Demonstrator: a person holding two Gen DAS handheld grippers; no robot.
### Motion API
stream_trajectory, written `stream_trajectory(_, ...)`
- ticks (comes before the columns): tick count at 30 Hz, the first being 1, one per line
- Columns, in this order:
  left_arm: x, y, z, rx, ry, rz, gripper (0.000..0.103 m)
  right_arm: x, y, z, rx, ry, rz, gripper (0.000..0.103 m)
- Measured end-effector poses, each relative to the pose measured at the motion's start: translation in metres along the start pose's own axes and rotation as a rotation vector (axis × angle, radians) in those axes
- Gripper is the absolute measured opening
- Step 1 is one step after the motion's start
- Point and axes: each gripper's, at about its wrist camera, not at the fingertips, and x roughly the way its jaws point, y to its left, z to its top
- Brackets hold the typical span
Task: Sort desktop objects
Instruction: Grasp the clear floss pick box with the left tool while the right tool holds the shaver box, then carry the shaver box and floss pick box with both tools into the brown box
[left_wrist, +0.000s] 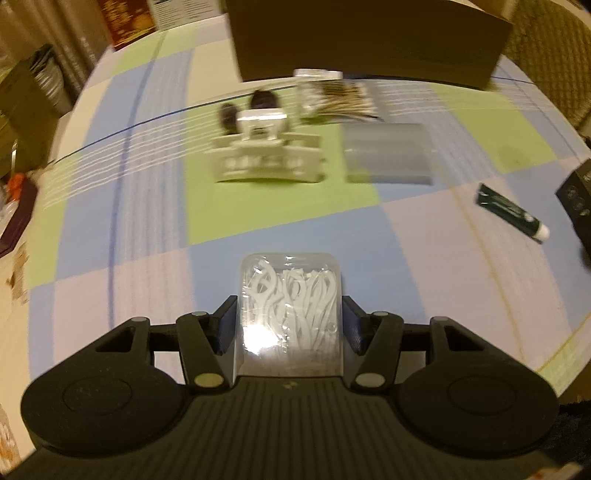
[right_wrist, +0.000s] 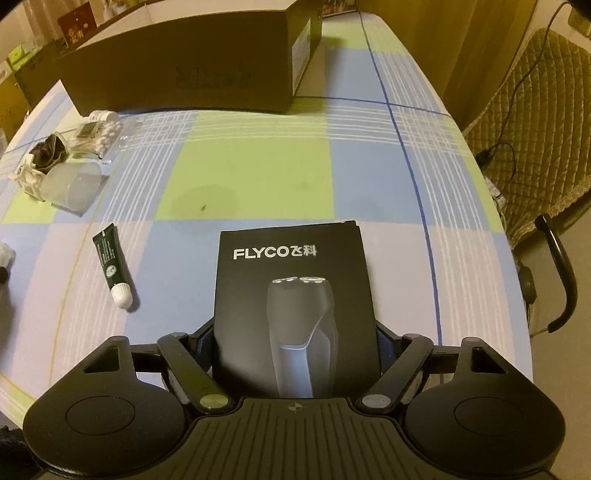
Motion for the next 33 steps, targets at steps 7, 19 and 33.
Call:
stream_trajectory(7,-0.014,0.007,0.002,-0.031,-0.03,-0.002,0.053,-0.015,0.011,0.013,0.001,-0.041,0.036,0.076)
stream_trajectory(19,-0.055,-0.007,0.056,-0.001,-0.179,-0.072,0.053,-0.044,0.02,0.048,0.03,-0.121,0.15,0.076)
stream_trajectory(33,-0.071,-0.026,0.174,0.067,-0.336,-0.146,0.053,-0.075,0.057,0.158,0.021,-0.308,0.29,0.076)
